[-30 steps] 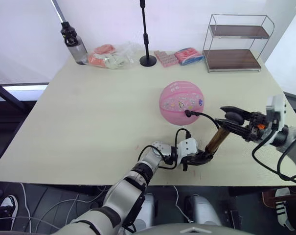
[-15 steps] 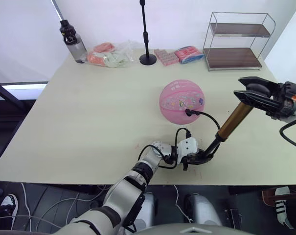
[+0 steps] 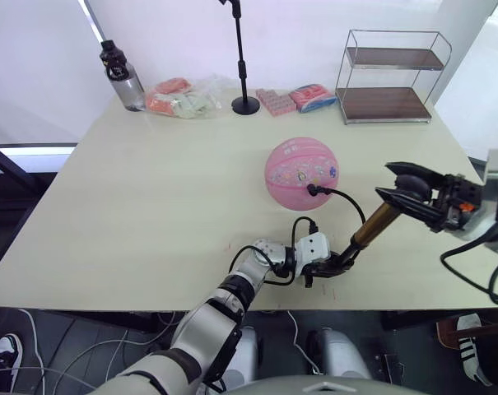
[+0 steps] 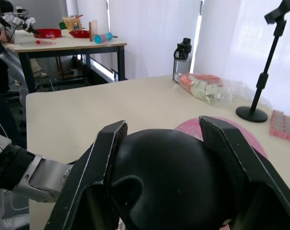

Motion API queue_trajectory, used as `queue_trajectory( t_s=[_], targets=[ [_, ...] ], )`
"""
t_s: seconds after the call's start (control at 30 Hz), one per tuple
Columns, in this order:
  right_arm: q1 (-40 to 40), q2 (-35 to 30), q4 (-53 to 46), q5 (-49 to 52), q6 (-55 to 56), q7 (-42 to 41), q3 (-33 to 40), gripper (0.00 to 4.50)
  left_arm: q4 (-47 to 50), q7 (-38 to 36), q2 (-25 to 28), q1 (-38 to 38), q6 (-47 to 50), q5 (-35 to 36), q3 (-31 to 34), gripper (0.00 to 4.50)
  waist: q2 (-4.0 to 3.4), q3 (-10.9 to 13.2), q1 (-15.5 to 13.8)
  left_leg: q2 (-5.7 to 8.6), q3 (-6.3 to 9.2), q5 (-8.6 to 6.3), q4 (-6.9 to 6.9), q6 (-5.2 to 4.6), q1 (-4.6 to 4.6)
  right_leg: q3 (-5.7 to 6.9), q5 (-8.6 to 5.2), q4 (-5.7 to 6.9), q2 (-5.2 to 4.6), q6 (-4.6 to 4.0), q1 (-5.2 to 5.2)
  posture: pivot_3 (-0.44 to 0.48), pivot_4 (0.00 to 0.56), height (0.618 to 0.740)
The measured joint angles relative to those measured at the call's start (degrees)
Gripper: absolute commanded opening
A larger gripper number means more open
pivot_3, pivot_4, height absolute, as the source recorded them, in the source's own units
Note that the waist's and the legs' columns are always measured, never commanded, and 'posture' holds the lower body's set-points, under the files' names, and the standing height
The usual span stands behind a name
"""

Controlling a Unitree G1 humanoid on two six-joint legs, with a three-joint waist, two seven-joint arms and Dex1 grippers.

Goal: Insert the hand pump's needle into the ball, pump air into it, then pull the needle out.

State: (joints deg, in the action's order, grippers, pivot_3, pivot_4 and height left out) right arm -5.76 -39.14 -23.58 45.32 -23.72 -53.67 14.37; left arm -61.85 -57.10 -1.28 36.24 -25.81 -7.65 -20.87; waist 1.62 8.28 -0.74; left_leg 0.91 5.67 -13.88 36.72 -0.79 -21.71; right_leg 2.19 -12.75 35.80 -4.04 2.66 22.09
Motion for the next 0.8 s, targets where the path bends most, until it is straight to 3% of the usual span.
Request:
queue_trajectory(
  t_s=[0.47, 0.8],
  targets=[
    [2.92, 8.72, 14.76, -12.46, 11.78, -3.27, -9.1, 1.89, -0.58, -0.08, -0.15, -0.16, 0.52, 0.06, 0.1, 1.1, 0.42, -0.81, -0.03, 0.02, 0.04, -0.02, -0.17, 0.03, 0.08, 0.01, 0.05, -0.04, 0.01, 0.08, -0.02, 0.0, 0.15, 0.74],
    [0.95, 6.46, 11.46, -11.23, 7.29, -1.98, -8.13, 1.89, -0.34, -0.47, -0.45, 0.06, 0.6, 0.59, 0.15, 1.1, -0.16, -0.49, -0.06, 0.08, 0.01, -0.02, -0.18, 0.03, -0.01, -0.01, 0.06, -0.05, -0.04, 0.1, 0.05, 0.0, 0.15, 0.74]
  ],
)
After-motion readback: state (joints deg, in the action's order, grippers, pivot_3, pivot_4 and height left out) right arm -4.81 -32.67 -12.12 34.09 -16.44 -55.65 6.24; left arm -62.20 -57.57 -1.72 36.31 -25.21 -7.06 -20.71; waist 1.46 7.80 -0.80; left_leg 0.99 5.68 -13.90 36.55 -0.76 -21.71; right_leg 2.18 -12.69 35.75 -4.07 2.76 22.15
